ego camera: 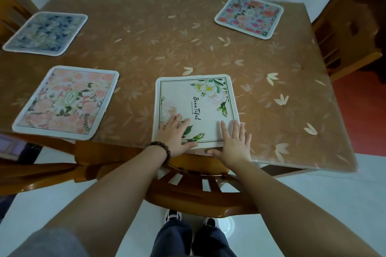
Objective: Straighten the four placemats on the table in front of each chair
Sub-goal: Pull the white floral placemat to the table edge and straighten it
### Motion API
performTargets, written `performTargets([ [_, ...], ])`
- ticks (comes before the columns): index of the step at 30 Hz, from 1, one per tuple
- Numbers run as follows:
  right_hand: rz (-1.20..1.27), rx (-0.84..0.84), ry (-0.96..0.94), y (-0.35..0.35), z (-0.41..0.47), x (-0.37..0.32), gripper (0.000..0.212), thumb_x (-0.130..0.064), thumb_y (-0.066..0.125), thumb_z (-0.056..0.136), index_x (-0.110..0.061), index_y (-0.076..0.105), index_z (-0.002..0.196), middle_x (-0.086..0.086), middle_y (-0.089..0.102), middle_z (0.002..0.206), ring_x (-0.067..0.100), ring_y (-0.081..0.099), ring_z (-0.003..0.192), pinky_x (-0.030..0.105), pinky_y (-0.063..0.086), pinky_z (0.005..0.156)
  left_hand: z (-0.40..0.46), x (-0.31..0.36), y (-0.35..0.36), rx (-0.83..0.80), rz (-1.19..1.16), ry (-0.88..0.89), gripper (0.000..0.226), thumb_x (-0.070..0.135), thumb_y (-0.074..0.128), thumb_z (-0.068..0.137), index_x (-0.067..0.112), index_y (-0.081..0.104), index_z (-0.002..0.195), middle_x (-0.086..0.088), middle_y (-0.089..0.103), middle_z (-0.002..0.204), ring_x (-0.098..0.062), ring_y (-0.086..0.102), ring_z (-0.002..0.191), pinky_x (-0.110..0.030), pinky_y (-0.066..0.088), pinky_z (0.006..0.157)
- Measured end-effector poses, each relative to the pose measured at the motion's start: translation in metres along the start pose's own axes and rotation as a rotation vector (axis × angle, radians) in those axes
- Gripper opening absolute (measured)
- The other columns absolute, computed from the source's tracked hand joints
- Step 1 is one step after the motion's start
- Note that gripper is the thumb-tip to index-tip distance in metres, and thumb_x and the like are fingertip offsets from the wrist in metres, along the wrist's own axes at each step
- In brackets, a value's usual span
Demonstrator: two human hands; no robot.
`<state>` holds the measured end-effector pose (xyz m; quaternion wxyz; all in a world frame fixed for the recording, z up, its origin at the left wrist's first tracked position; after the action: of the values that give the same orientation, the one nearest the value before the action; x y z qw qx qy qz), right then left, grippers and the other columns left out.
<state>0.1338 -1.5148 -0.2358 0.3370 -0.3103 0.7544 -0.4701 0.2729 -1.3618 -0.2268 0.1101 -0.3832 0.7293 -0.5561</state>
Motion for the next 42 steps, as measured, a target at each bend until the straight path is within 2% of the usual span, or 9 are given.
performTargets([
  [6,0.136,0.012,0.270,0.006,-0.001,-0.017,0.119,-0.082,0.048,0.068,-0.023,-0.019,0.147,0.023,-0.021,0.154,0.038,-0.019,0.141,0.051,-0.008,0.113,0.021,-0.051,-0.030,-0.008,0.037,-0.021,0.091,0.074,0.041,0.080,0.028,0.006,0.150,-0.004,-0.010,0.159,-0.024,-0.011,0.145,-0.053,0.002,0.115],
  [10,0.265,0.039,0.502,0.014,0.004,-0.038,0.120,-0.071,0.060,0.071,-0.022,-0.018,0.147,0.027,-0.023,0.151,0.039,-0.022,0.140,0.047,-0.010,0.113,0.045,-0.077,-0.045,-0.044,0.032,0.000,0.096,0.077,0.043,0.077,0.029,0.004,0.151,-0.003,-0.009,0.159,-0.024,-0.010,0.145,-0.051,0.001,0.114],
  [15,0.405,0.088,0.678,0.026,0.010,-0.064,0.115,-0.063,0.062,0.076,-0.019,-0.017,0.147,0.032,-0.018,0.150,0.042,-0.017,0.141,0.049,-0.008,0.113,0.079,-0.091,-0.058,-0.075,0.079,0.065,0.097,0.077,0.044,0.076,0.032,0.002,0.150,-0.004,-0.009,0.159,-0.024,-0.010,0.145,-0.049,0.004,0.116],
  [20,0.443,0.181,0.704,0.036,0.013,-0.074,0.108,-0.059,0.061,0.079,-0.021,-0.012,0.149,0.029,-0.019,0.152,0.039,-0.018,0.141,0.050,-0.009,0.112,0.111,-0.101,-0.061,-0.080,0.154,0.105,0.101,0.082,0.041,0.072,0.033,0.001,0.150,-0.008,-0.009,0.159,-0.026,-0.010,0.145,-0.048,0.002,0.115],
  [24,0.463,0.206,0.688,0.037,0.018,-0.074,0.105,-0.060,0.059,0.080,-0.023,-0.011,0.149,0.026,-0.019,0.153,0.038,-0.017,0.142,0.053,-0.005,0.112,0.139,-0.107,-0.060,-0.094,0.189,0.123,0.100,0.082,0.041,0.072,0.033,0.000,0.150,-0.009,-0.011,0.159,-0.026,-0.011,0.145,-0.051,0.000,0.116],
  [29,0.418,0.218,0.593,0.034,0.027,-0.063,0.098,-0.064,0.052,0.082,-0.021,-0.004,0.150,0.027,-0.018,0.153,0.038,-0.020,0.141,0.046,-0.006,0.114,0.171,-0.115,-0.066,-0.065,0.164,0.083,0.099,0.082,0.043,0.071,0.035,0.004,0.150,-0.007,-0.009,0.159,-0.026,-0.010,0.145,-0.051,0.005,0.114],
  [35,0.318,0.153,0.415,0.014,0.049,-0.032,0.091,-0.066,0.050,0.083,-0.021,0.006,0.149,0.028,-0.015,0.153,0.039,-0.020,0.141,0.047,-0.006,0.114,0.163,-0.121,-0.066,-0.031,0.128,0.045,0.100,0.083,0.045,0.069,0.034,0.011,0.149,-0.003,0.003,0.160,-0.024,0.003,0.145,-0.048,0.012,0.115],
  [42,0.190,-0.018,0.242,-0.012,0.094,-0.005,0.097,-0.066,0.058,0.077,-0.025,0.005,0.148,0.028,-0.018,0.152,0.041,-0.022,0.140,0.053,-0.002,0.114,0.107,-0.131,-0.052,-0.054,-0.062,-0.084,0.095,0.079,0.050,0.070,0.035,0.018,0.148,-0.004,0.005,0.159,-0.028,0.006,0.144,-0.050,0.018,0.114],
])
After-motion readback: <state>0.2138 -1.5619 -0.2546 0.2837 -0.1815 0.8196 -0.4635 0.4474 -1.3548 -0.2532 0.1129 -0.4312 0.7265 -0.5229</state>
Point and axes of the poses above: each hand's wrist, its own z-axis towards the middle knuckle, its own y-axis out of the palm, x = y × z, the point moved 4 cm from there along z, towards the middle knuckle
